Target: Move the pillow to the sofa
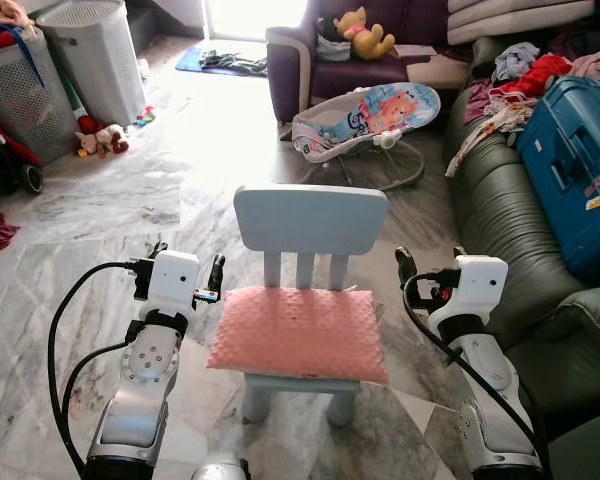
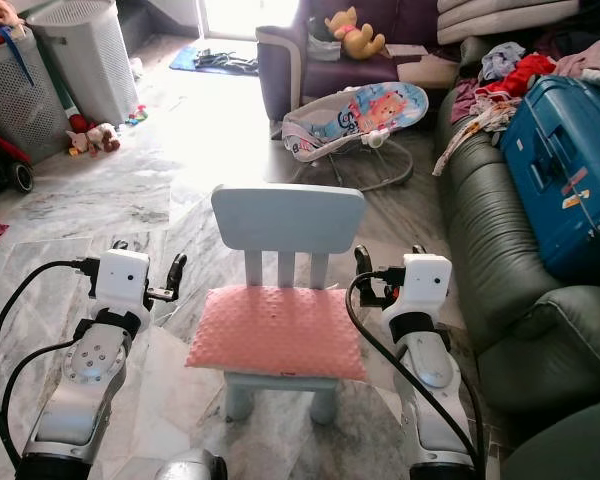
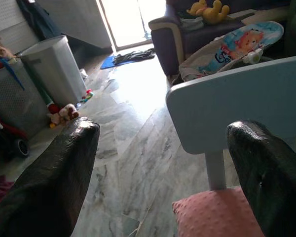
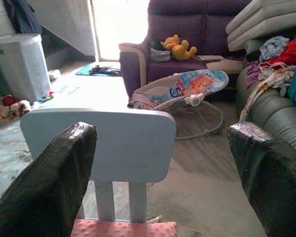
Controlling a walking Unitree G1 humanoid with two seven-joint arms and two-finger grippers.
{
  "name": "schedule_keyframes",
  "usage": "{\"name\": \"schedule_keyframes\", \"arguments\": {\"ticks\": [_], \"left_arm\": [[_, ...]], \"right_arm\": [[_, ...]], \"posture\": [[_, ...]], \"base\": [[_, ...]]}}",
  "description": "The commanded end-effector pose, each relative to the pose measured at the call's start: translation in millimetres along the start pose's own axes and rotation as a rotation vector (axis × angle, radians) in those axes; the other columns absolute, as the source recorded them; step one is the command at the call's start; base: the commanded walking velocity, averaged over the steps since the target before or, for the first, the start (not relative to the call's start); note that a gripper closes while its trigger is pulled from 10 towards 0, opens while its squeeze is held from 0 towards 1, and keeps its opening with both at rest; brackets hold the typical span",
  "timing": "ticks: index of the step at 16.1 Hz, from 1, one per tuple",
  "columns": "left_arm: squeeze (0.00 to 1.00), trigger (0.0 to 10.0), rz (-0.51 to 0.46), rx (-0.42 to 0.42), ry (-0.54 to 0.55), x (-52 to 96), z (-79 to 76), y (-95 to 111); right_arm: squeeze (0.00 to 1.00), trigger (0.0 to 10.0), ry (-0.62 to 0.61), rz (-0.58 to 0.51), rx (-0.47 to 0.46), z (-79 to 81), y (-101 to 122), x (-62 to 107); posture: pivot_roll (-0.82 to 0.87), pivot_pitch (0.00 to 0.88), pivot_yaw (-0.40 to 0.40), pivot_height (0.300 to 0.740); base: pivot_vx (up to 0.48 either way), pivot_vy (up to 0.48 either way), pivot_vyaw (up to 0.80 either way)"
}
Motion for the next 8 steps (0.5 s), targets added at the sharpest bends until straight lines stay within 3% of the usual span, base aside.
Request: {"name": "schedule_keyframes", "arguments": {"ticks": [1,6,8], "left_arm": [[0.00,10.0,-0.010,0.000,0.004,-1.3,0.2,2.8],[0.00,10.0,-0.007,0.001,0.012,-1.7,0.8,2.5],[0.00,10.0,-0.007,0.002,0.010,-2.3,0.4,2.6]], "right_arm": [[0.00,10.0,0.014,0.001,0.001,1.5,2.6,-0.8],[0.00,10.0,0.020,0.005,0.002,2.5,2.0,-2.4],[0.00,10.0,0.021,0.004,0.002,2.4,2.1,-2.8]], "posture": [[0.00,0.000,-0.034,0.740],[0.00,0.000,-0.035,0.740],[0.00,0.000,-0.034,0.740]], "base": [[0.292,0.000,0.00],[0.292,0.000,0.00],[0.300,0.294,0.00]]}}
Point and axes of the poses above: a point about 5 cm out from each wrist's last joint towards the gripper, its own x axis pointing back from the gripper into the wrist, its own y axis along the axis of the wrist's last joint, z = x × y, the point moved 2 cm from there along -x, pointing out of the wrist towards the gripper, and after that the axes turned 12 degrees about -x, right-handed, at the moved point
